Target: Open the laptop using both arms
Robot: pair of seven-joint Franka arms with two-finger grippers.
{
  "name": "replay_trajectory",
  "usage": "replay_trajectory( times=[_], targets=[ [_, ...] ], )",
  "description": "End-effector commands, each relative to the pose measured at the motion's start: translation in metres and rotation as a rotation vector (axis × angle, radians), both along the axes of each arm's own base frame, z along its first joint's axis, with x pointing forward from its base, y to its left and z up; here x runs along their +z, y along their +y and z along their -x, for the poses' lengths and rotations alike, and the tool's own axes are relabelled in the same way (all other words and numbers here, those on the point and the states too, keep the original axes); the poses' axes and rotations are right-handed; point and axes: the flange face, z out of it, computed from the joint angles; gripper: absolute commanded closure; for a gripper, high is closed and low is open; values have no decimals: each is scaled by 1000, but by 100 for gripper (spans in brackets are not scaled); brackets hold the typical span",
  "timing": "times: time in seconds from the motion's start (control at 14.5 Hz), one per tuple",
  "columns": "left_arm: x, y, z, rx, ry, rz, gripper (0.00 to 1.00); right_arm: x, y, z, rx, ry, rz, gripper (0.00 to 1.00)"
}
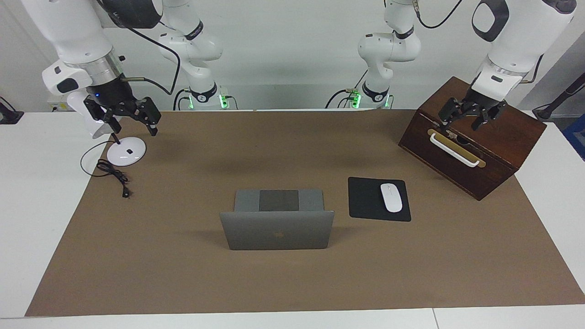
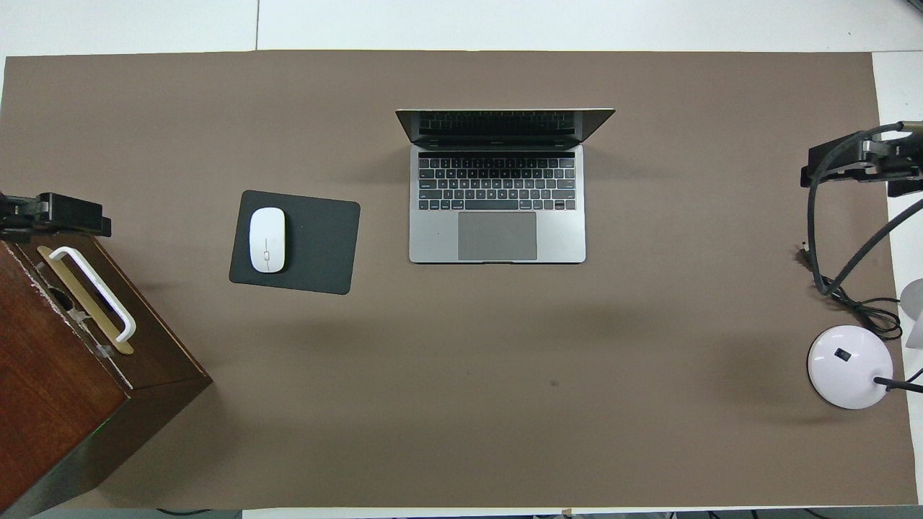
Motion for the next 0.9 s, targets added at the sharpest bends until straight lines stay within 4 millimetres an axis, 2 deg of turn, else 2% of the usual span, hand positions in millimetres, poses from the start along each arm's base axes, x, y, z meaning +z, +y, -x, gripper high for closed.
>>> replay_trajectory(
  times=[0.0,0.55,0.76,0.83],
  targets=[
    [7,2,0,27,8,-11,0,-8,-3,-3,-14,-1,-5,0],
    [8,7,0,-24,5,-13,0,-14,-2,-7,-9,6,-6,0],
    [5,20,1,-6,16,-11,0,-14,-2,-7,-11,6,-6,0],
    [6,18,1,-9,16,-13,0,-14,-2,-7,-11,6,-6,0]
  ],
)
